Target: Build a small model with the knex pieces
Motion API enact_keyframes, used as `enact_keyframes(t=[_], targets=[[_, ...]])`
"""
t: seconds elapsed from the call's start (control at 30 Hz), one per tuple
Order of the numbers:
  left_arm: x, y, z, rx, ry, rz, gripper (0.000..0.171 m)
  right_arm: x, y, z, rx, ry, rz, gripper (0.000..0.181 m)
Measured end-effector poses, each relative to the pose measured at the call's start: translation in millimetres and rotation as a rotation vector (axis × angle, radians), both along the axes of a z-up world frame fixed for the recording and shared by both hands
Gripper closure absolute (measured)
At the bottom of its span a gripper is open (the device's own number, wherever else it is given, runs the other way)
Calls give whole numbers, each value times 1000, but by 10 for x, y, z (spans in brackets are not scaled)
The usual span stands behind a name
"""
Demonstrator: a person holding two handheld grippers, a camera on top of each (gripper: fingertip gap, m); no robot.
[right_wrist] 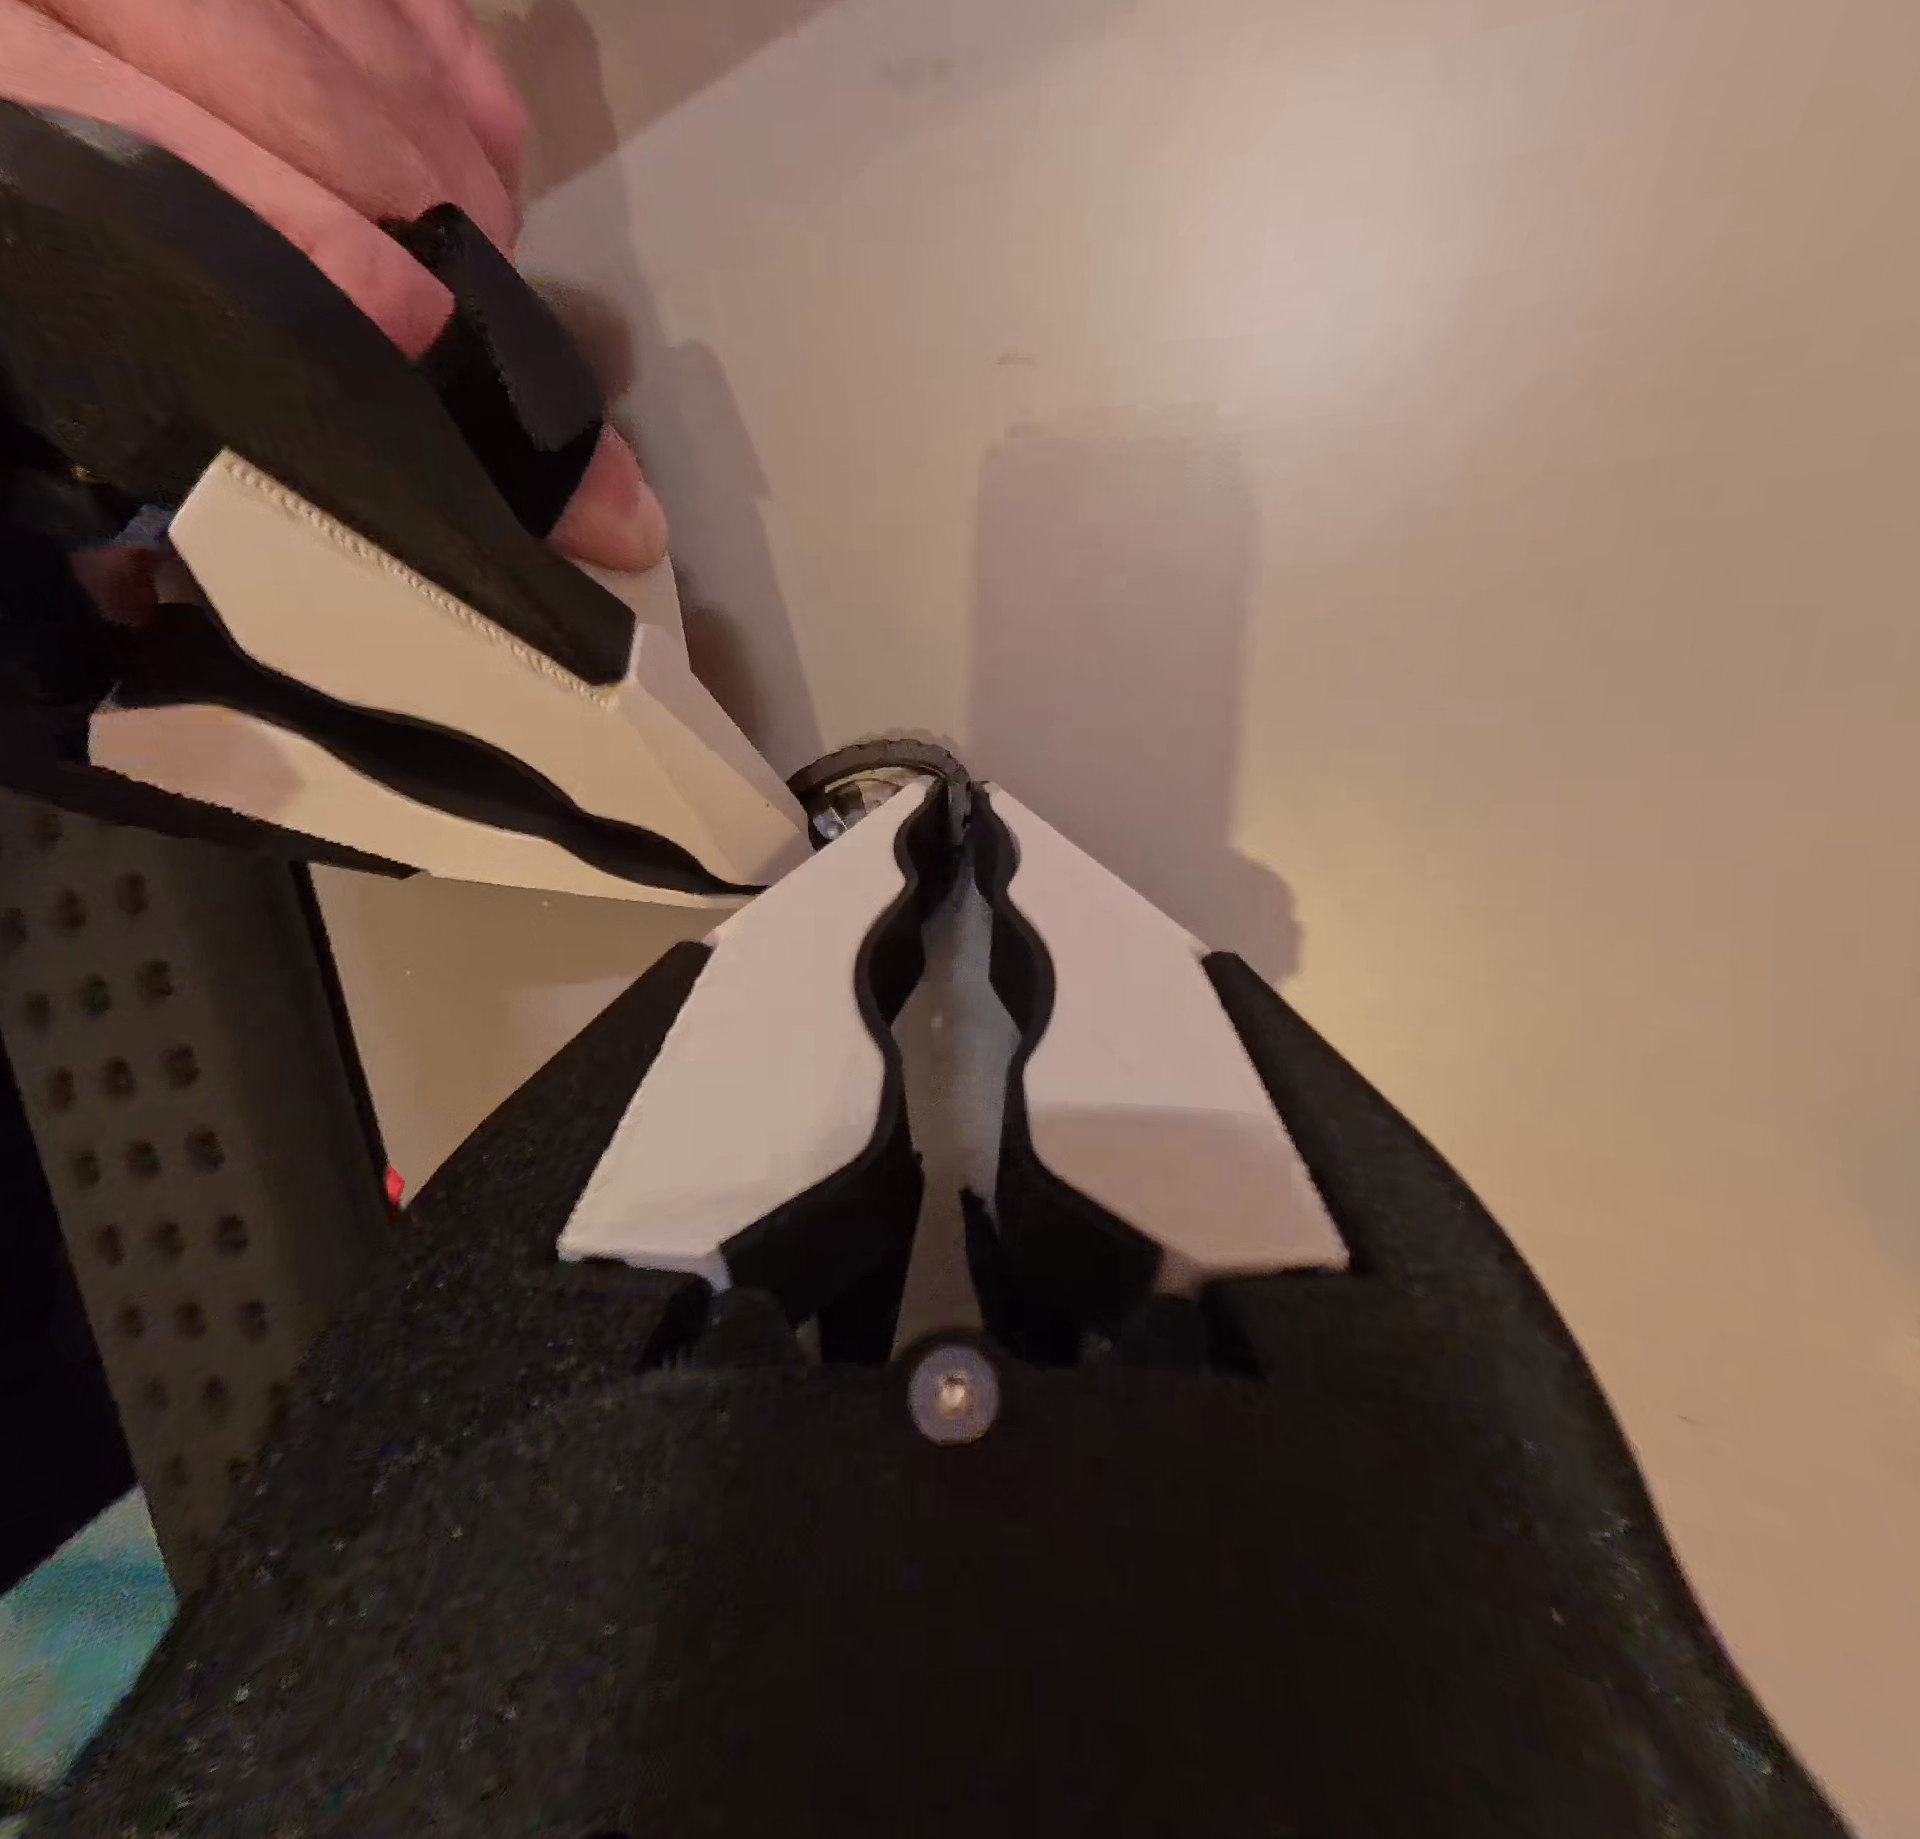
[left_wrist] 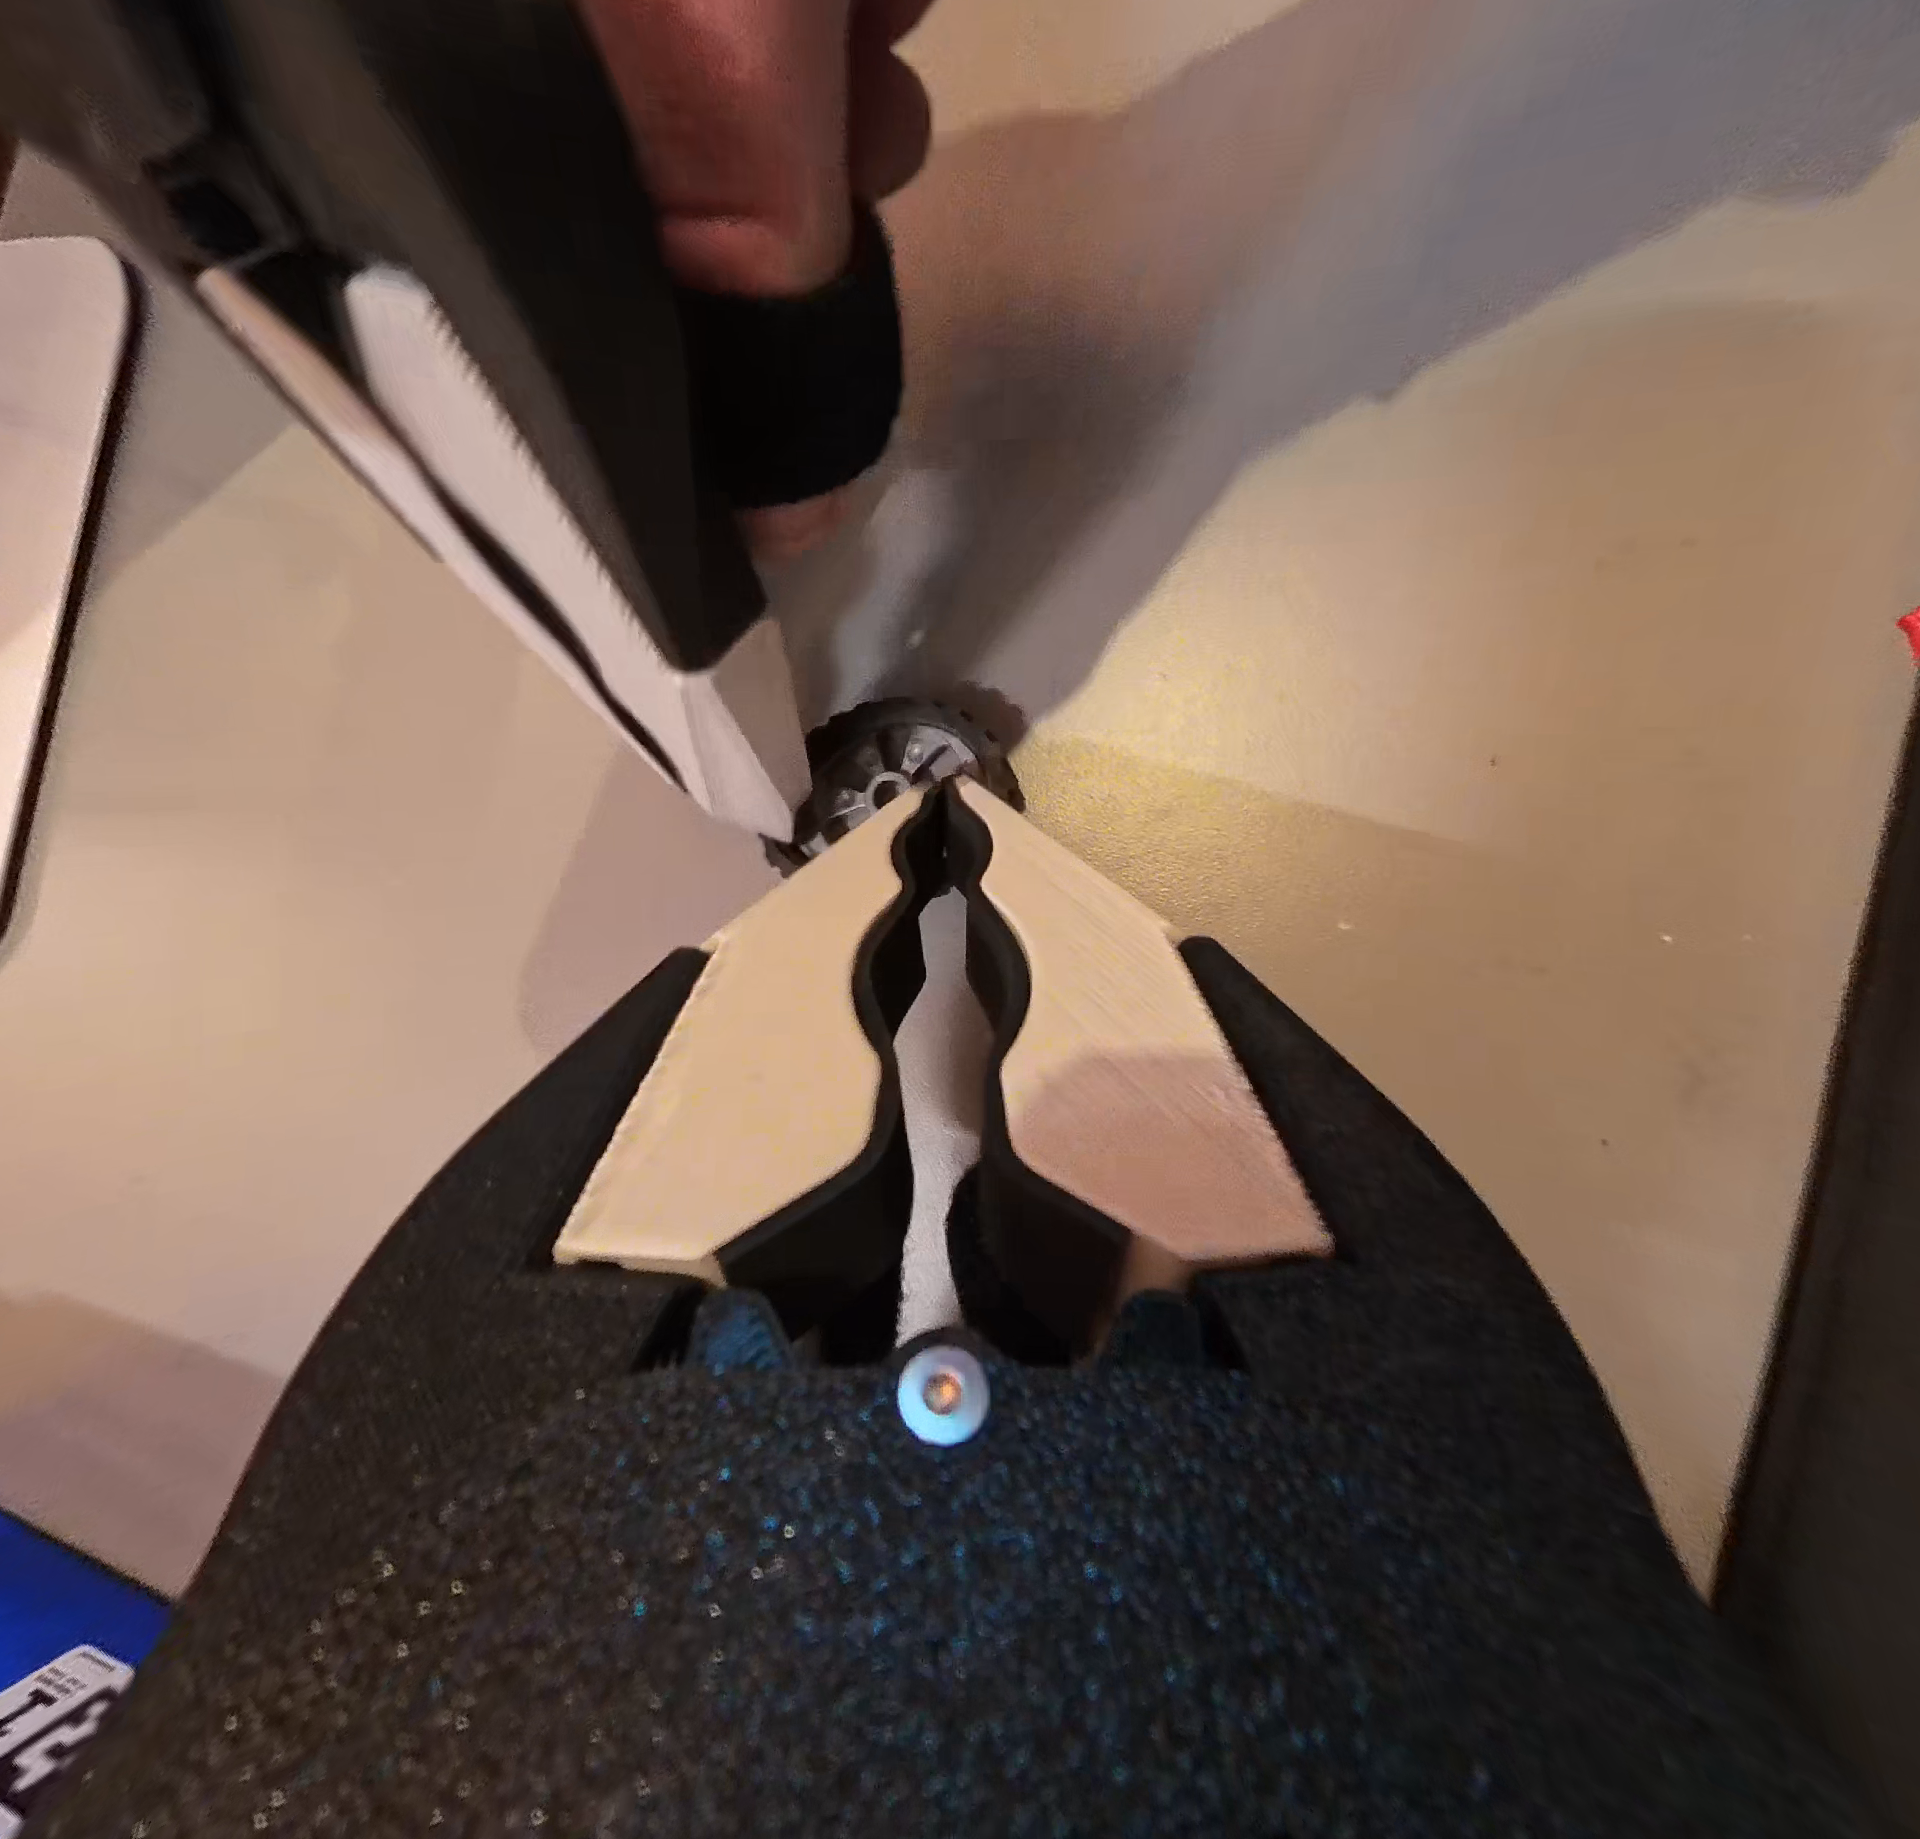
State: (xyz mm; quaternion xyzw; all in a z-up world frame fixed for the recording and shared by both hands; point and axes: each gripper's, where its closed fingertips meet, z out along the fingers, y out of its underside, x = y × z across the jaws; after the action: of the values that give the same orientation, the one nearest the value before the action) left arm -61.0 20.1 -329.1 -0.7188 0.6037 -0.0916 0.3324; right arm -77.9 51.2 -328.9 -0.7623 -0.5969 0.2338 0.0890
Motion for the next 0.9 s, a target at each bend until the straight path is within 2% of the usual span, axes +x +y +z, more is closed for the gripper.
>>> enact_keyframes(t=[0.23,0.6,0.9], targets=[[-4,10,8,-5,-55,17,171,5,3,2,140,-218,163,177],[-169,43,25,-29,-96,137,171,6,14,3,194,-196,162,177],[-110,27,9,101,24,58,171,1,3,5,173,-97,116,176]])
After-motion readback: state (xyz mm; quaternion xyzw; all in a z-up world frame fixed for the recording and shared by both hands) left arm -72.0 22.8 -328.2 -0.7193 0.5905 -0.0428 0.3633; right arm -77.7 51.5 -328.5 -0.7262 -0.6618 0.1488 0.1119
